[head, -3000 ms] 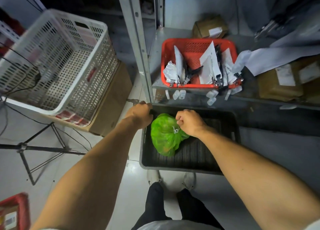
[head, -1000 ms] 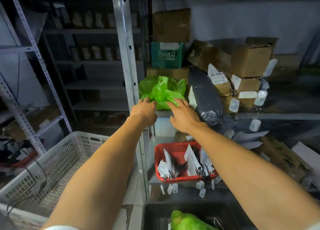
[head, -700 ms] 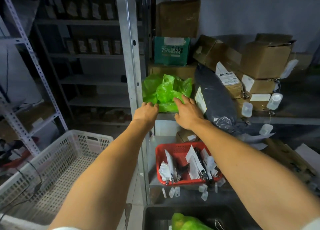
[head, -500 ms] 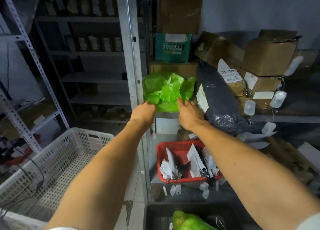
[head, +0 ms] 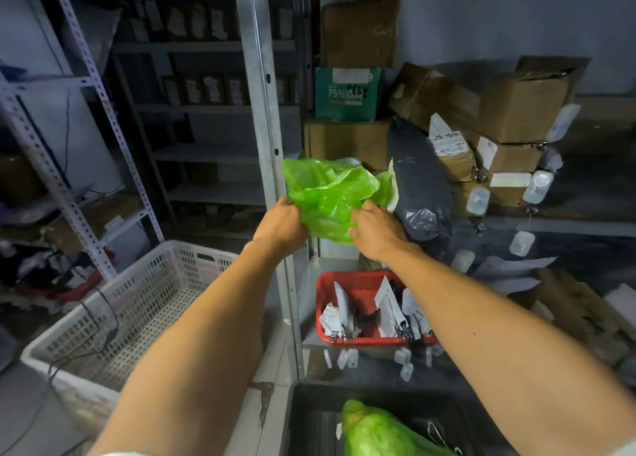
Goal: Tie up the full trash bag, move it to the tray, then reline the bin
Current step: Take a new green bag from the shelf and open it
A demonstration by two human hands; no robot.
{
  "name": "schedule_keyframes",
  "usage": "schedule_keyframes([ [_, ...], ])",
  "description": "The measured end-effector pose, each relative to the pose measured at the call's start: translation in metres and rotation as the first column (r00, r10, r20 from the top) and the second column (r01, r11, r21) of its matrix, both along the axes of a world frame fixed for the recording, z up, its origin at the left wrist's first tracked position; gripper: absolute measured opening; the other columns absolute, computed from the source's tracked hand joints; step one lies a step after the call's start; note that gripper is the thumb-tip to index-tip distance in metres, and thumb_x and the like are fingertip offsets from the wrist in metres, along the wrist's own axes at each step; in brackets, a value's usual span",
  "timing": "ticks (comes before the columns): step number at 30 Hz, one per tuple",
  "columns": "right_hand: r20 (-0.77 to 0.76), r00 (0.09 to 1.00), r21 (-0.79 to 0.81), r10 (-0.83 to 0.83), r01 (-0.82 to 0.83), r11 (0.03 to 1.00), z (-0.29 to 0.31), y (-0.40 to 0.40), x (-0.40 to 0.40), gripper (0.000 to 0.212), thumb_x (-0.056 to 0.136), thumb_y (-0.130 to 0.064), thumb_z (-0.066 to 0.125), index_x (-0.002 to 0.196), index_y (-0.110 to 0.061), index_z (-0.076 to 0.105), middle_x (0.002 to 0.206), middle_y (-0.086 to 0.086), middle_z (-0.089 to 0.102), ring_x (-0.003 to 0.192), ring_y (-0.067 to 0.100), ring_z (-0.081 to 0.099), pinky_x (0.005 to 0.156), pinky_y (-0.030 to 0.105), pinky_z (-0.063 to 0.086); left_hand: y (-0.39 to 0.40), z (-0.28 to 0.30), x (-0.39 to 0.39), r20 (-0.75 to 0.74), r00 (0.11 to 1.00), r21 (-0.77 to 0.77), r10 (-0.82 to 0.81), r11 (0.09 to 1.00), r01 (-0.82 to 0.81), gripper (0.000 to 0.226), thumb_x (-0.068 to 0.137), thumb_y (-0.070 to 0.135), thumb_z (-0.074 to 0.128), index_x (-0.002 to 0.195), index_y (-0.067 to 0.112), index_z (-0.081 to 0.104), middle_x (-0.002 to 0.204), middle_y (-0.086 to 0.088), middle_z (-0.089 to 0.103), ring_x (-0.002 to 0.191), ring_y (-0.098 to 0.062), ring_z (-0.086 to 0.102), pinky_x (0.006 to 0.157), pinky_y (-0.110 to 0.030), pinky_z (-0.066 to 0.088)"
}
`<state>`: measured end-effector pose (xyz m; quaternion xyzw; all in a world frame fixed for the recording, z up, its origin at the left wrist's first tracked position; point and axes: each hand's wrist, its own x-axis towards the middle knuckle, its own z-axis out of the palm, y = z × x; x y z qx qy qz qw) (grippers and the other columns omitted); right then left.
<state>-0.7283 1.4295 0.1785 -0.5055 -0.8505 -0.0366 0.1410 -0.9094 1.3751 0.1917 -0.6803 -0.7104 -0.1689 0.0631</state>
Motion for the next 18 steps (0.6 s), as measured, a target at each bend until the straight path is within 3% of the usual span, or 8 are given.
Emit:
schedule_keyframes([
  [8, -0.081, 0.984, -0.093, 0.159, -0.166, 0.982, -0.025, -0.046, 0.020, 0.021, 0.085, -0.018, 0.057, 0.105, -0.011, 0.057, 0.111, 0.018, 0.064, 0.102, 0.039, 0.061, 0.076, 0.040, 0.050, -0.062, -0.022, 0.023, 0.043, 0.982, -0.032, 0.181, 0.983, -0.180, 0.015, 0.073, 0.004, 0.054, 0.086, 0.001, 0.059, 0.097, -0.023, 0.061, 0.088, -0.047, 0.061, 0.065, -0.040, 0.044],
  [12, -0.162, 0.962, -0.165, 0.222, -0.248, 0.955, -0.045, -0.076, 0.019, 0.022, 0.081, -0.012, 0.055, 0.103, -0.016, 0.052, 0.101, 0.019, 0.066, 0.091, 0.042, 0.063, 0.069, 0.039, 0.049, -0.114, -0.039, 0.031, 0.074, 0.960, -0.067, 0.268, 0.962, -0.264, 0.024, 0.074, 0.006, 0.056, 0.097, 0.004, 0.055, 0.102, -0.023, 0.062, 0.091, -0.045, 0.061, 0.069, -0.043, 0.047],
  [16, -0.207, 0.933, -0.207, 0.296, -0.337, 0.919, -0.067, -0.108, 0.012, 0.041, 0.082, -0.010, 0.057, 0.121, -0.018, 0.046, 0.105, 0.020, 0.065, 0.094, 0.043, 0.063, 0.073, 0.043, 0.052, -0.170, -0.063, 0.033, 0.132, 0.895, -0.151, 0.426, 0.901, -0.406, 0.046, 0.079, 0.006, 0.055, 0.123, 0.006, 0.042, 0.105, -0.028, 0.061, 0.094, -0.047, 0.061, 0.072, -0.045, 0.049],
  [18, -0.207, 0.916, -0.219, 0.345, -0.387, 0.896, -0.079, -0.124, 0.004, 0.048, 0.082, -0.010, 0.057, 0.127, -0.018, 0.043, 0.107, 0.019, 0.065, 0.096, 0.042, 0.064, 0.074, 0.044, 0.053, -0.198, -0.071, 0.032, 0.156, 0.853, -0.205, 0.498, 0.861, -0.466, 0.048, 0.080, 0.012, 0.058, 0.124, 0.003, 0.042, 0.105, -0.028, 0.062, 0.095, -0.046, 0.061, 0.072, -0.042, 0.048],
])
